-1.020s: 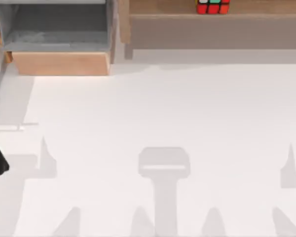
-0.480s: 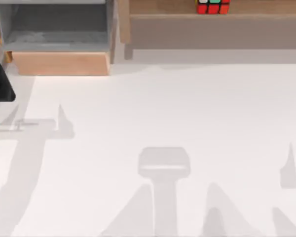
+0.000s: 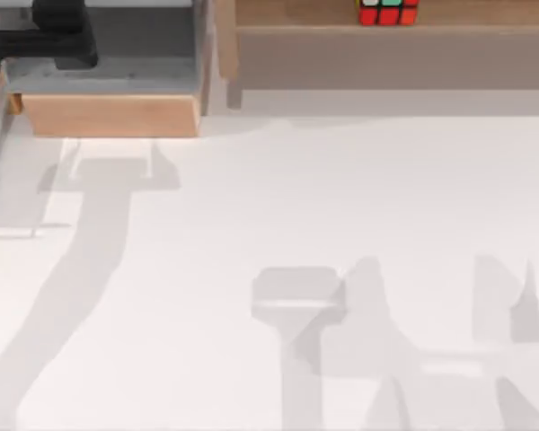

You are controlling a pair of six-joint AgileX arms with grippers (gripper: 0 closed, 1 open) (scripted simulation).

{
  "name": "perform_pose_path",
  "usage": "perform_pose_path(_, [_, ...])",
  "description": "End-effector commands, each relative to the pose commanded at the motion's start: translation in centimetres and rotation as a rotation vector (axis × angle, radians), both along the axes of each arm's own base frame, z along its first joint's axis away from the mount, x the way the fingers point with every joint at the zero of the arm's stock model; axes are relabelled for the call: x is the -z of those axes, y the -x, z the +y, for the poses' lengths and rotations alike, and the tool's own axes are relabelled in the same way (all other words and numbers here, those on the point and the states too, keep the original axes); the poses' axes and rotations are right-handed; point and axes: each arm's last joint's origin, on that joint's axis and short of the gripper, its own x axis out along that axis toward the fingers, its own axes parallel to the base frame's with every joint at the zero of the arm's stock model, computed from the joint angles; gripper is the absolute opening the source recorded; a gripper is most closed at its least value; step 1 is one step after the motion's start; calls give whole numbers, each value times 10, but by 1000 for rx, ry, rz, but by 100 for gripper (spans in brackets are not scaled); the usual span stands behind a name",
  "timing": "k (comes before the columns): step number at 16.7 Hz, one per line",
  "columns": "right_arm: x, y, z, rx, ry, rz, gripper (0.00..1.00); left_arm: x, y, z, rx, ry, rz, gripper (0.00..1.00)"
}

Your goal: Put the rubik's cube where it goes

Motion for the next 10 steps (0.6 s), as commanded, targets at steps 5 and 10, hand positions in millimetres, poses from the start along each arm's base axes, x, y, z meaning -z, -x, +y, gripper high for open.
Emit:
perform_pose_path(5, [0,0,0,0,0,0,100,-11,-46,-45,11,5,-8,100])
perform_pose_path(10, [0,0,0,0,0,0,100,-7,-88,-99,14,11,-21,100])
